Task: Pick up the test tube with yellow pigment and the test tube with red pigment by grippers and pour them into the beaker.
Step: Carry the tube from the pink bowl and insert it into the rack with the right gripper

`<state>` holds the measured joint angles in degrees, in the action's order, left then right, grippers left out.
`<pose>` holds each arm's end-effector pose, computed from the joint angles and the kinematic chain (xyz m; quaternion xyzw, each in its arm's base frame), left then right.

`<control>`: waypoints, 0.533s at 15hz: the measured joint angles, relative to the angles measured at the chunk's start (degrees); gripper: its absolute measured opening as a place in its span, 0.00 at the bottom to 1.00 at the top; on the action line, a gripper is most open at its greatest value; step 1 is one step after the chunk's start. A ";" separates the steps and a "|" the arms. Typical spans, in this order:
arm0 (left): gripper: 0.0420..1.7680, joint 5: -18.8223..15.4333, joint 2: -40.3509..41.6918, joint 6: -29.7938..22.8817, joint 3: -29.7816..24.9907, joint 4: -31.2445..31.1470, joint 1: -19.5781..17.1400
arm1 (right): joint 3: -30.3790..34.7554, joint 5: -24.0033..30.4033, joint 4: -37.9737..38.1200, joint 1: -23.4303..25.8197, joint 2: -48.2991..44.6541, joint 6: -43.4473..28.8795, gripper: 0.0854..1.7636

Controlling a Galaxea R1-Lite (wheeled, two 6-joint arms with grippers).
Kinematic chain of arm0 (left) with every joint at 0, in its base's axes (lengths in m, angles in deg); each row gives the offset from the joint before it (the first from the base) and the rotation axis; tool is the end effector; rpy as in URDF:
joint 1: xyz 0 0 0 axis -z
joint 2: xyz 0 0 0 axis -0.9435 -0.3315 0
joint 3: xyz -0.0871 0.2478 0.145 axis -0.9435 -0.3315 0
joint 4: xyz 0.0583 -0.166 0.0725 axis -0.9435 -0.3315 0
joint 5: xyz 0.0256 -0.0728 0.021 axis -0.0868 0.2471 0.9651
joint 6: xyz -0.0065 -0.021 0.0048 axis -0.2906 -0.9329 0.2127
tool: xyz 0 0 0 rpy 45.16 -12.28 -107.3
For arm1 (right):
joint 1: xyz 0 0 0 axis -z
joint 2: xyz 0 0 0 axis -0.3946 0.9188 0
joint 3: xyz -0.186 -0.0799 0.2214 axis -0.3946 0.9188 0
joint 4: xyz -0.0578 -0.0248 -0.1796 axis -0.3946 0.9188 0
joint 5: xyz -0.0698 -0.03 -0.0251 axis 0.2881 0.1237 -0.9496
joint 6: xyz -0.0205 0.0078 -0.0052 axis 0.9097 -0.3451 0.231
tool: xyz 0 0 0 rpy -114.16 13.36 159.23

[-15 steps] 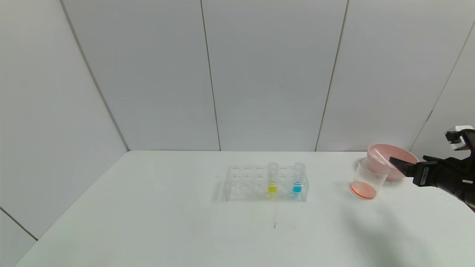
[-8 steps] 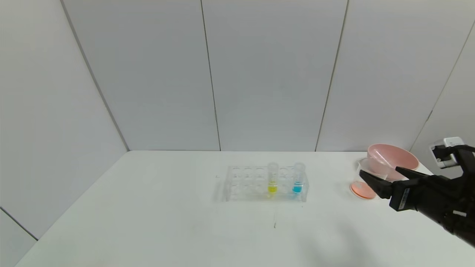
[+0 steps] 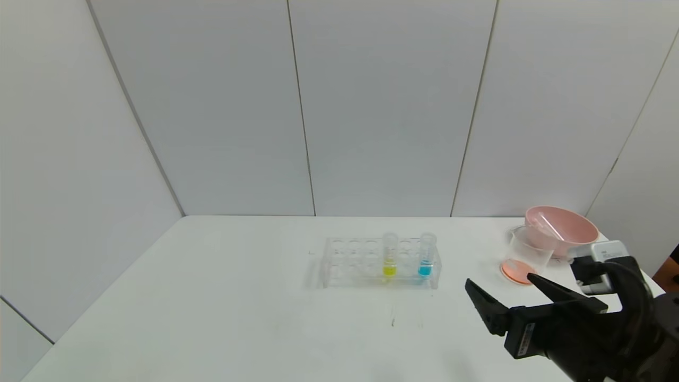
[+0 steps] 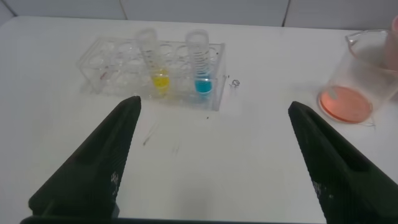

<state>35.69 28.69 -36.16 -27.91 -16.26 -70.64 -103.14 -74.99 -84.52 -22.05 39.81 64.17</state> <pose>-0.0226 0.0000 0.0755 0.0000 0.0026 0.0000 1.0000 0.1596 0.1441 0.1391 0.0471 0.1071 0.0985 0.9882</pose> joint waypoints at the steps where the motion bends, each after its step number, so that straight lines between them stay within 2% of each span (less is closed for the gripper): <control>1: 1.00 -0.02 0.00 0.00 0.00 0.00 0.00 | -0.21 -0.63 -0.87 -1.97 1.60 -0.30 0.96; 5: 1.00 0.00 0.00 0.00 0.00 0.00 0.00 | -2.99 -3.97 -7.23 -5.60 10.90 -0.30 0.96; 8: 1.00 0.00 0.00 0.00 0.00 0.02 0.00 | -9.59 -4.69 -7.58 -5.84 17.75 -0.33 0.96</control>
<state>35.69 28.69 -36.16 -27.91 -16.24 -70.64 -112.74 -79.68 -92.11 -27.89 57.56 63.84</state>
